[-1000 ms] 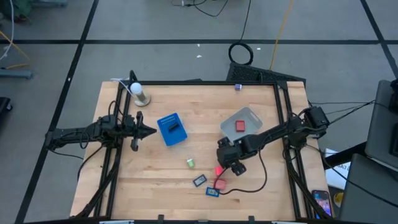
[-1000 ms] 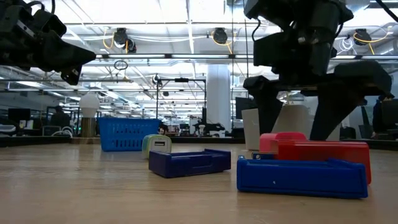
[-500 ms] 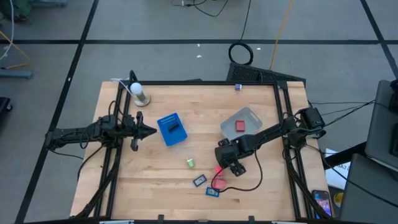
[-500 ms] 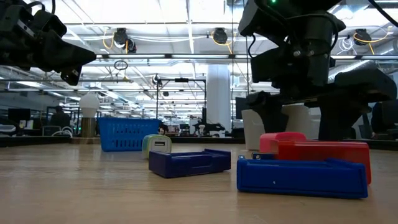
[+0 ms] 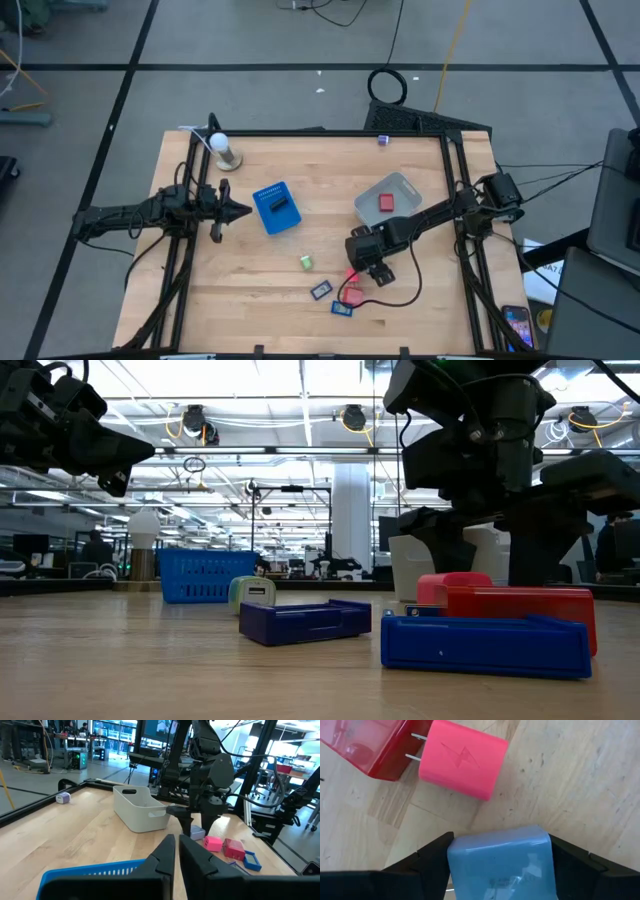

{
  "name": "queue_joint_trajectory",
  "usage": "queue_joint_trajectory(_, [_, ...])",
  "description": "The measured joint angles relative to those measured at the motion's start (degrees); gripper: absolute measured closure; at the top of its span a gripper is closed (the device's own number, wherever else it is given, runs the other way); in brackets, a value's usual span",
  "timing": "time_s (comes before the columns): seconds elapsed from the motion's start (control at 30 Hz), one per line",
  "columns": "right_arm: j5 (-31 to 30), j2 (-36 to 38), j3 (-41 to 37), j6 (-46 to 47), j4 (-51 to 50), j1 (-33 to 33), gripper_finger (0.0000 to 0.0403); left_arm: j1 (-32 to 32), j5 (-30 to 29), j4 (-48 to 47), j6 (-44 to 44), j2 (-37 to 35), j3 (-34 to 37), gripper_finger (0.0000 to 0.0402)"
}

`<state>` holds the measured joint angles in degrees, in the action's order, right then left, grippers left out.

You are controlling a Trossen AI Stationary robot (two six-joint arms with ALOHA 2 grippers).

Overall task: Pick & Place Office items
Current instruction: Put the light blue charger adapter into the grey bin

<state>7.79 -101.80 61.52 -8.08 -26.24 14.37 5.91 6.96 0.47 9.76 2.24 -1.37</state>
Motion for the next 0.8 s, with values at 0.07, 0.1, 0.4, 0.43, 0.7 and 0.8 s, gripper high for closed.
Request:
queue_joint_trajectory(0.07, [0.0,0.02,0.0,1.26,0.0,-0.02,0.0141,0.0,0.0,0.0,-0.09,0.0,0.0,0.0374])
queue_joint_trajectory(0.1, [0.0,0.03,0.0,2.05,-0.07,-0.02,0.014,0.0,0.0,0.0,-0.18,0.0,0.0,0.0374])
queue_joint_trajectory(0.4, [-0.07,5.62,-0.07,6.04,-2.22,-0.02,0.0139,0.0,0.02,0.0,-0.63,0.0,0.0,0.0395])
queue_joint_trajectory(0.43, [-0.08,6.98,-0.07,6.51,-2.2,0.01,0.0138,0.0,0.05,0.0,-0.63,0.0,0.0,0.0398])
queue_joint_trajectory(0.7, [-0.04,22.74,-0.07,2.59,-1.64,0.76,0.0141,-0.02,0.07,0.0,-0.61,0.0,0.0,0.0381])
queue_joint_trajectory(0.8, [-0.59,28.95,-0.07,2.47,-1.31,0.58,0.0141,0.0,0.04,0.0,-0.61,0.0,0.02,0.0373])
